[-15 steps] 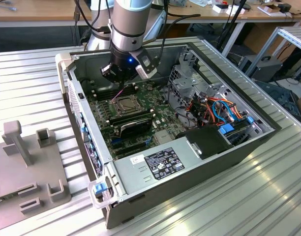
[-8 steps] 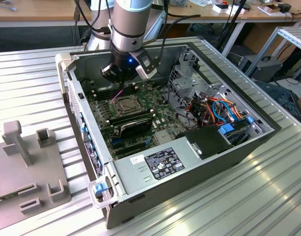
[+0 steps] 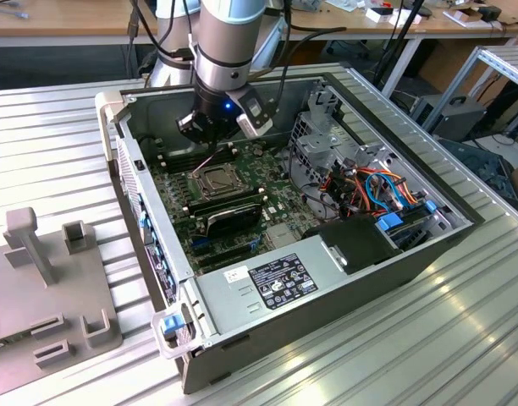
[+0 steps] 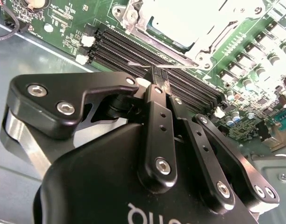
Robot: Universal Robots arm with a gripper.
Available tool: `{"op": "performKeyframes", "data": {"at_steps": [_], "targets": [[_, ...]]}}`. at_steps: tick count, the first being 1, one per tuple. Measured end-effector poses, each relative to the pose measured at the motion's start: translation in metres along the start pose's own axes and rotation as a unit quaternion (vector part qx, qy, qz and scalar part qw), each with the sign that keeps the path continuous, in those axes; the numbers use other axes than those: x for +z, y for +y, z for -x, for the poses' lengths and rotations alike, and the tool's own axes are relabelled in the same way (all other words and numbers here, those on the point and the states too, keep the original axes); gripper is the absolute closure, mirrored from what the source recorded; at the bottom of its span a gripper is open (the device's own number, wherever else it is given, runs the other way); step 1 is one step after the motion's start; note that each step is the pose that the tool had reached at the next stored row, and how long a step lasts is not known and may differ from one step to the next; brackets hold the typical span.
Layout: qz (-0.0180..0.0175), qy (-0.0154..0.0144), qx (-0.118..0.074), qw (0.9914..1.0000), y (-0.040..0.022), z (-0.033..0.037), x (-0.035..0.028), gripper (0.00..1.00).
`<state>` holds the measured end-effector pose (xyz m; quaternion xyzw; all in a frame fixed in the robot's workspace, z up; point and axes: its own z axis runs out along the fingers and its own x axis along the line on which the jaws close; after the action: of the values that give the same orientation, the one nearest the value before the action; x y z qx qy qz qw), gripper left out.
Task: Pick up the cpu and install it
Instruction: 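Install the first cpu locking lever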
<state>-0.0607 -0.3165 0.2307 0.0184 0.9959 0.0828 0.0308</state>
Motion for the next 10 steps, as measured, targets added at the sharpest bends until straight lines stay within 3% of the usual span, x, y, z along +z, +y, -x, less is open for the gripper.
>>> {"op": "performKeyframes", "data": {"at_steps": [10], "targets": [[0.0001, -0.0001, 0.0, 1.0, -0.0006, -0.0001, 0.0038, 0.89]]}}
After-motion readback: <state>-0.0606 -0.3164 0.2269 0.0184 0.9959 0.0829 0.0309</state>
